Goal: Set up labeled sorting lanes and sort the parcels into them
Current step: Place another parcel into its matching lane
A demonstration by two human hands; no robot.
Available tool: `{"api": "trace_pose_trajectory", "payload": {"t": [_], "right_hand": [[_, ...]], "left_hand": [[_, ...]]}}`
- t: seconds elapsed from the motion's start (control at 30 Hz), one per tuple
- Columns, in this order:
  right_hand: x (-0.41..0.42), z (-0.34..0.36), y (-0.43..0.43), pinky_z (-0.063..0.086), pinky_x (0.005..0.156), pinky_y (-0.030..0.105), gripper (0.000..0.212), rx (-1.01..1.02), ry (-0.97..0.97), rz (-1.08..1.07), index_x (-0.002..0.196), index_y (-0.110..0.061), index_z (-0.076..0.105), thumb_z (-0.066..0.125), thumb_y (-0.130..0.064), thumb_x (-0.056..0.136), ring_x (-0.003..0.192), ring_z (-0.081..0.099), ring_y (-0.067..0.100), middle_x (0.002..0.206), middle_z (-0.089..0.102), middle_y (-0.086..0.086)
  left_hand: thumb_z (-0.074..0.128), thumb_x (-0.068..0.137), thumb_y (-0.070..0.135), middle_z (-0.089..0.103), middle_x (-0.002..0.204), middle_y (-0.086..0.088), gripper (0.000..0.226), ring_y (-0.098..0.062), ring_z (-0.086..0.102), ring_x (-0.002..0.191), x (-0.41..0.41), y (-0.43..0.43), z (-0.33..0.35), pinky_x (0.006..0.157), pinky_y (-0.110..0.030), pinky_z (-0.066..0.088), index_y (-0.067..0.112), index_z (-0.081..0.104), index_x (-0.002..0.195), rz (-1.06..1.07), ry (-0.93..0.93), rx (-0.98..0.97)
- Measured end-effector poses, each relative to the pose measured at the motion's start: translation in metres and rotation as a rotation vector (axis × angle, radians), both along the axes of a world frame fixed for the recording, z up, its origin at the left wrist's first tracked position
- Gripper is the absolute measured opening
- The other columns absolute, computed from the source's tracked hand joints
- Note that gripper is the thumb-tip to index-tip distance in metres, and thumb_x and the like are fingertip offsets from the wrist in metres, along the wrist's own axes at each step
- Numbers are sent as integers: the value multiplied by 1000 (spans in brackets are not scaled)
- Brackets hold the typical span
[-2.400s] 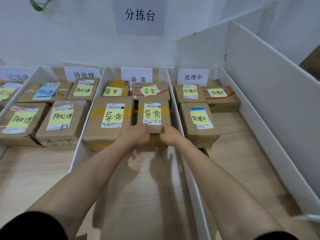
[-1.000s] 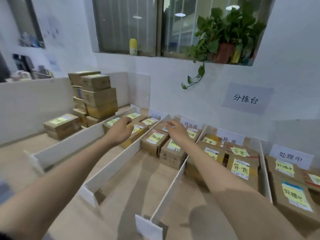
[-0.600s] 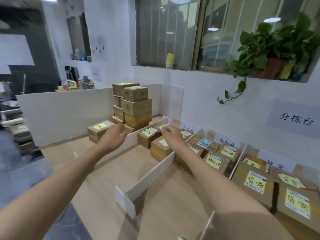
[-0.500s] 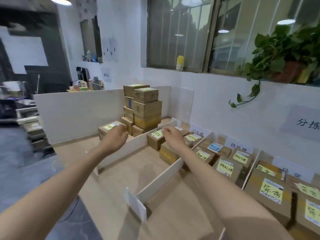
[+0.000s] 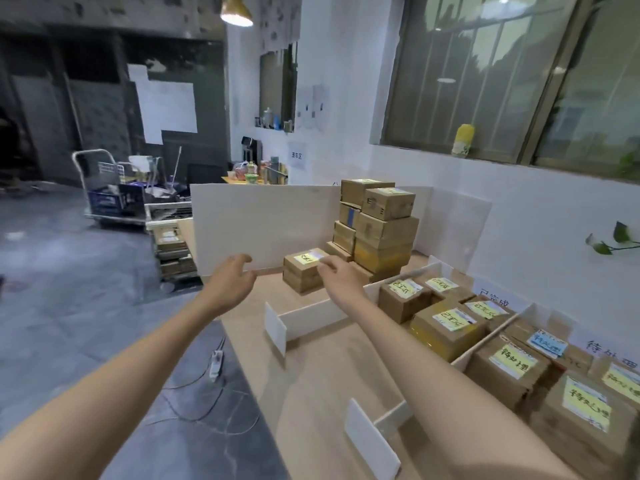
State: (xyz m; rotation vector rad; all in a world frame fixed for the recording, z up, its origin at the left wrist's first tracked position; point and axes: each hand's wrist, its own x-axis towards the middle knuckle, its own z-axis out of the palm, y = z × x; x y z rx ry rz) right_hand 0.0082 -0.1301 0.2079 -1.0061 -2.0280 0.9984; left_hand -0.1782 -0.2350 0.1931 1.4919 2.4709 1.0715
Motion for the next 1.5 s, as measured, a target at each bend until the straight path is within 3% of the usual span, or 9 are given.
{"api": "trace_pose_trajectory", "payload": {"t": [0.4, 0.57, 0.67, 0.8, 1.07, 1.23, 1.4, 1.5], "right_hand": [[-100, -15, 27, 35, 82, 24, 30, -28, -22, 78, 117, -15, 63, 45, -24, 95, 101, 50, 12, 103, 55, -9], [-143, -20, 53, 42, 88, 30, 27, -86, 28, 90, 111, -16, 64, 44, -20, 93, 99, 53, 17, 100, 58, -6], [-171, -22, 73, 45, 91, 37, 20, -109, 26, 74, 98, -23, 63, 44, -24, 91, 96, 57, 22, 94, 61, -6], [-210, -24, 99, 47, 84, 36, 22, -154, 64, 68, 97, -23, 63, 42, -26, 90, 87, 55, 17, 89, 60, -7], [-280, -26, 151, 39, 77, 27, 27, -185, 80, 37, 110, -13, 64, 44, -19, 94, 96, 54, 17, 106, 62, 0], [-291, -26, 175, 45, 84, 32, 27, -174, 56, 8, 112, -15, 63, 43, -21, 94, 100, 54, 18, 106, 60, -3], [-292, -29, 197, 39, 70, 24, 21, -168, 105, -46, 102, -21, 62, 42, -20, 94, 101, 55, 16, 103, 60, -5], [-292, -29, 212, 39, 70, 25, 21, -155, 86, -94, 103, -18, 61, 42, -18, 95, 97, 53, 15, 98, 58, -6]], "left_hand": [[43, 97, 24, 50, 137, -13, 42, -27, 48, 124, -85, 0, -9, 102, -40, 41, 6, 44, 135, 88, 19, 10], [43, 97, 24, 53, 130, -12, 42, -26, 52, 117, -123, 24, -10, 99, -40, 42, 7, 44, 135, 95, 19, 5], [43, 97, 26, 55, 127, -12, 42, -26, 53, 114, -152, 42, -11, 97, -41, 44, 8, 45, 134, 89, 34, -16], [42, 97, 25, 54, 130, -12, 41, -26, 51, 117, -189, 69, -8, 99, -39, 42, 7, 45, 134, 88, 64, -21], [43, 99, 26, 48, 139, -11, 44, -24, 46, 126, -253, 124, -11, 106, -39, 38, 6, 42, 138, 46, 55, -46], [42, 99, 28, 45, 141, -10, 44, -22, 41, 131, -270, 152, -17, 108, -37, 35, 9, 40, 139, -9, 63, -79], [41, 100, 27, 46, 141, -10, 43, -23, 40, 131, -282, 187, -18, 107, -36, 33, 8, 41, 138, -53, 67, -73], [43, 99, 27, 48, 139, -11, 42, -24, 41, 130, -294, 214, -22, 106, -35, 33, 8, 43, 136, -87, 83, -71]]}}
